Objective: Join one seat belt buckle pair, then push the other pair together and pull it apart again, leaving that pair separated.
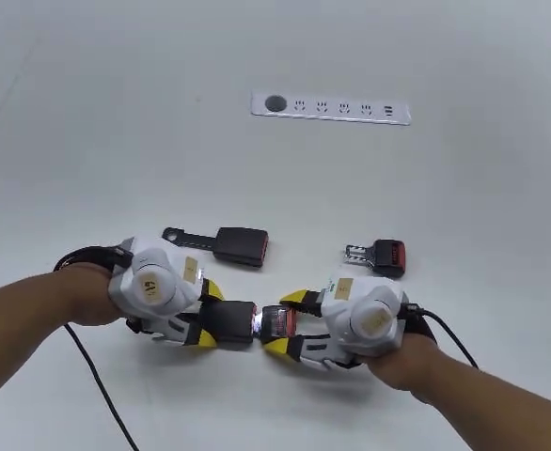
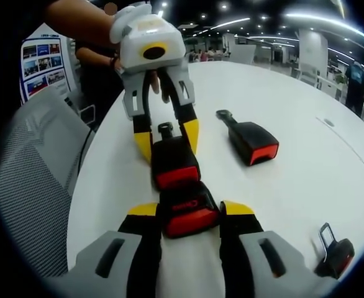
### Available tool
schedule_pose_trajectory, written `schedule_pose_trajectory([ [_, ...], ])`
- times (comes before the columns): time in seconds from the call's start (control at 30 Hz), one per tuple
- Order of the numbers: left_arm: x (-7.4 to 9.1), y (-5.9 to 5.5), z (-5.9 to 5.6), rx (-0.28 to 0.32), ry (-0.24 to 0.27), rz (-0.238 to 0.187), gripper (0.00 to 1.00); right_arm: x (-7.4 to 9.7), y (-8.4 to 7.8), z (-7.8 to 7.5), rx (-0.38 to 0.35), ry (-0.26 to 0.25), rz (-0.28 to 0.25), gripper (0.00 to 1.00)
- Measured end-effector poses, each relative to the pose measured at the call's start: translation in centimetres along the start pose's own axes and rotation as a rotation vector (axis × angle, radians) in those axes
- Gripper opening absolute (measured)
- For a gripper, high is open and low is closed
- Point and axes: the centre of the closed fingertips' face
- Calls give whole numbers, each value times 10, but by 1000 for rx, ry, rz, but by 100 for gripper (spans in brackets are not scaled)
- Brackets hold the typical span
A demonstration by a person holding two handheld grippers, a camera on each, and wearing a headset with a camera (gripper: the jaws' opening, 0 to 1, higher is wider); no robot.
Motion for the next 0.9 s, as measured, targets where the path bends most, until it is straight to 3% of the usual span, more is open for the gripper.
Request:
schedule_pose_trajectory([
  [0.3, 1, -1, 0, 0, 1, -18, 33, 1, -2, 1, 42, 30, 35, 35],
  [0.5, 2, 2, -1, 17, 4, -55, 33, 4, -4, 1, 40, 63, 24, 34],
  [0.9, 4, 4, -2, 35, -9, -89, 32, 1, -7, -1, 57, 63, -5, 34],
])
Point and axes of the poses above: the centre of the closed fingertips' face, and the gripper's own axes: x roughly backward along the fingers, z roughly to its left, y roughly out of its top, and after that the axes turned 7 degrees about y, right-handed
